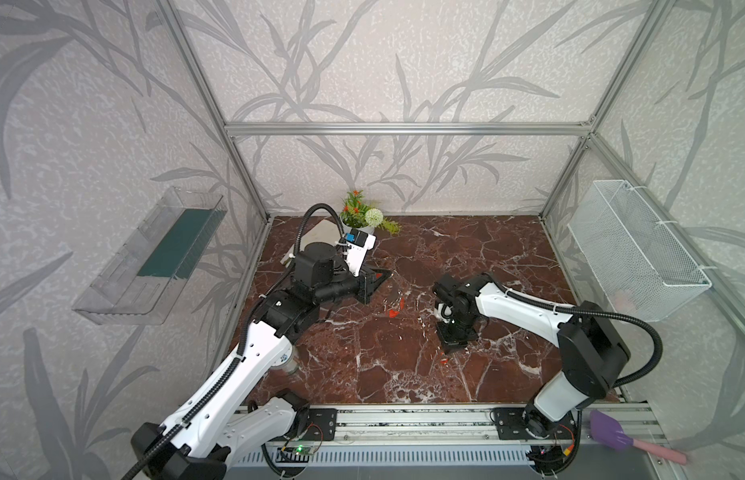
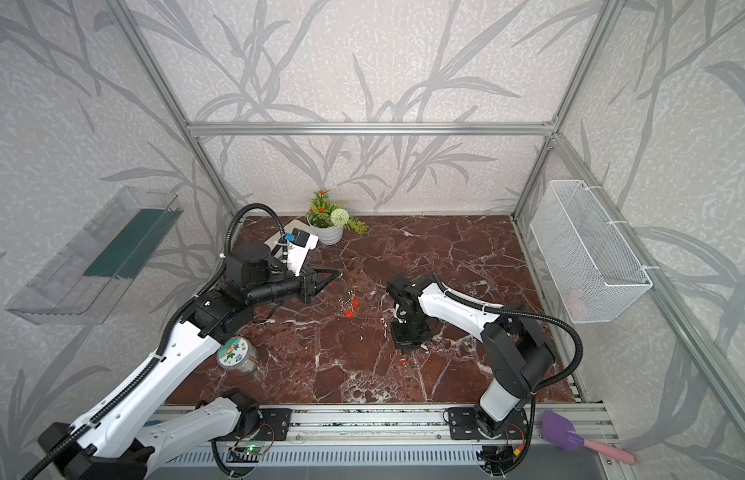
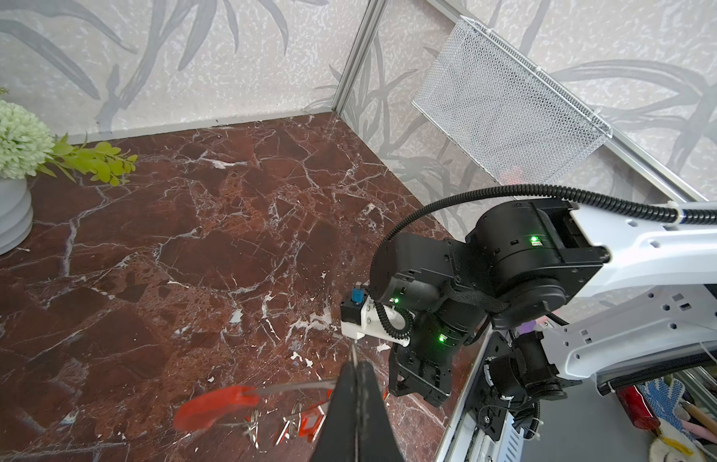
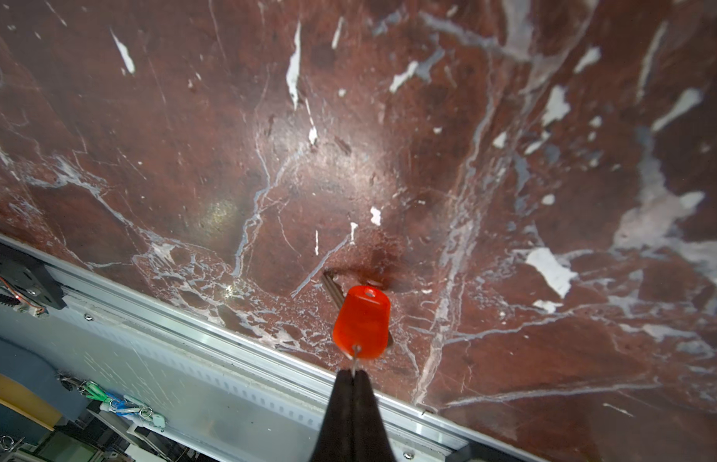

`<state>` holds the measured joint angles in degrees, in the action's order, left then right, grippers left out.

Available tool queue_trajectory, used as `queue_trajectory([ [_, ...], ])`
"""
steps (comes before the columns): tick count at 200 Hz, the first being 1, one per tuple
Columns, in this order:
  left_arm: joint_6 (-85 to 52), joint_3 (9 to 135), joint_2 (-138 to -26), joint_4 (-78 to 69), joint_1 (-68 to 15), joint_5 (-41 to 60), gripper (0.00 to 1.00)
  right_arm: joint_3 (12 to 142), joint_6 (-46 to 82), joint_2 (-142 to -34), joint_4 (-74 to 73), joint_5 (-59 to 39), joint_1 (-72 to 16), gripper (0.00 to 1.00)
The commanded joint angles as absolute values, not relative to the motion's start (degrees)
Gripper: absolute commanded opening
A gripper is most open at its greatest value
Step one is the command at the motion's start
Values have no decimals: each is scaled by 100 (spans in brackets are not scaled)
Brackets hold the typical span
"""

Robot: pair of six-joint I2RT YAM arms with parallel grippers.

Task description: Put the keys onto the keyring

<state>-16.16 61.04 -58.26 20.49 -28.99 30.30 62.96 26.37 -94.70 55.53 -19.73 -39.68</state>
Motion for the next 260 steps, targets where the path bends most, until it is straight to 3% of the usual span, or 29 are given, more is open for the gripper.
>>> queue_trajectory([
  [1, -1504, 6160, -5687, 2042, -2906, 2987, 0, 6486, 2545, -9603, 5620, -1848, -3904, 0],
  [126, -1406, 6413, -5737, 2405, -2904, 2818, 0, 6328, 2733, -10186, 3997, -1269, -3755, 0],
  [203, -1520, 6749, -5934, 2645, -2908, 2705, 0, 5275, 2909, -9507, 2428, -967, -3755, 0],
  [229, -1569, 6735, -5975, 2576, -2909, 2742, 0, 5192, 2916, -9075, 2394, -940, -3753, 37],
  [243, -1590, 6691, -5963, 2525, -2908, 2784, 0, 5218, 2950, -8858, 2483, -881, -3757, 48],
  [260, -1591, 6621, -5929, 2488, -2907, 2832, 0, 5280, 3001, -8607, 2643, -823, -3747, 54],
])
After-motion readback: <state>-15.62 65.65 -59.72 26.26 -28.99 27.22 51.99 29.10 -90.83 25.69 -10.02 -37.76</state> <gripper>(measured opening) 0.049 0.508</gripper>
